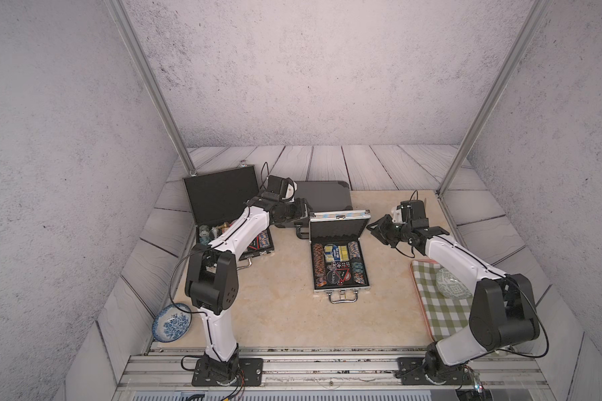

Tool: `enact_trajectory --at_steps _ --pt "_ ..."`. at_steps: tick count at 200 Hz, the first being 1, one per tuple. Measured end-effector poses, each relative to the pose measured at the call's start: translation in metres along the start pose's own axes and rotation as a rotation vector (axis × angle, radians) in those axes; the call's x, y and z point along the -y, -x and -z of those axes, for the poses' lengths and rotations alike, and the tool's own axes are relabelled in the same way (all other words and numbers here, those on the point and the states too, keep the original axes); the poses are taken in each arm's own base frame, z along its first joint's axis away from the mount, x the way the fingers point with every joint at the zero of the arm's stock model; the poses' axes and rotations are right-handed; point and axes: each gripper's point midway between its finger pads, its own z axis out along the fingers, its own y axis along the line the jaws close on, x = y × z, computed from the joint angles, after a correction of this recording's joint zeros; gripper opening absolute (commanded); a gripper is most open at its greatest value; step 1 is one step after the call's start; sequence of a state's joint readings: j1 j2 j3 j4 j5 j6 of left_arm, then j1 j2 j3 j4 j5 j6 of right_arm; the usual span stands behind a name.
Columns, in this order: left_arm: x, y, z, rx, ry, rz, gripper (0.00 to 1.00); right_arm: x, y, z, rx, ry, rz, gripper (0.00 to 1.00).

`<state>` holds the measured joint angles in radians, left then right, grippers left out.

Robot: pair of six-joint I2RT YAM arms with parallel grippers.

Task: Close the poker set cases
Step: Close the lid of the poker set case.

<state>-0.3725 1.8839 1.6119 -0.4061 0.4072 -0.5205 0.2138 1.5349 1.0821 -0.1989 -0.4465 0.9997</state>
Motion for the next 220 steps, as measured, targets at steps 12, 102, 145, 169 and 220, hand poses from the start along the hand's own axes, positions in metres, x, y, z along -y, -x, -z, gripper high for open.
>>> enact_trajectory --at_steps 12,102,145,169,220 --pt "0.0 -0.001 0.001 -0.001 0.001 0.001 0.62 0.002 -0.002 -0.001 -0.006 0.006 -0.011 0.31" --pt "-0.001 -0.008 0.012 0.008 0.011 -0.011 0.6 0.025 -0.023 -0.006 -0.053 -0.015 -0.061 0.31" --pt "0.001 0.0 0.023 0.047 0.031 -0.032 0.6 0.038 -0.039 0.007 -0.059 -0.022 -0.068 0.31" --pt "-0.001 0.001 0.025 0.053 0.044 -0.033 0.6 0.048 -0.048 0.009 -0.067 -0.034 -0.074 0.32" --pt "-0.01 -0.006 0.023 0.039 0.076 -0.024 0.6 0.068 -0.062 0.008 -0.095 -0.069 -0.076 0.33"
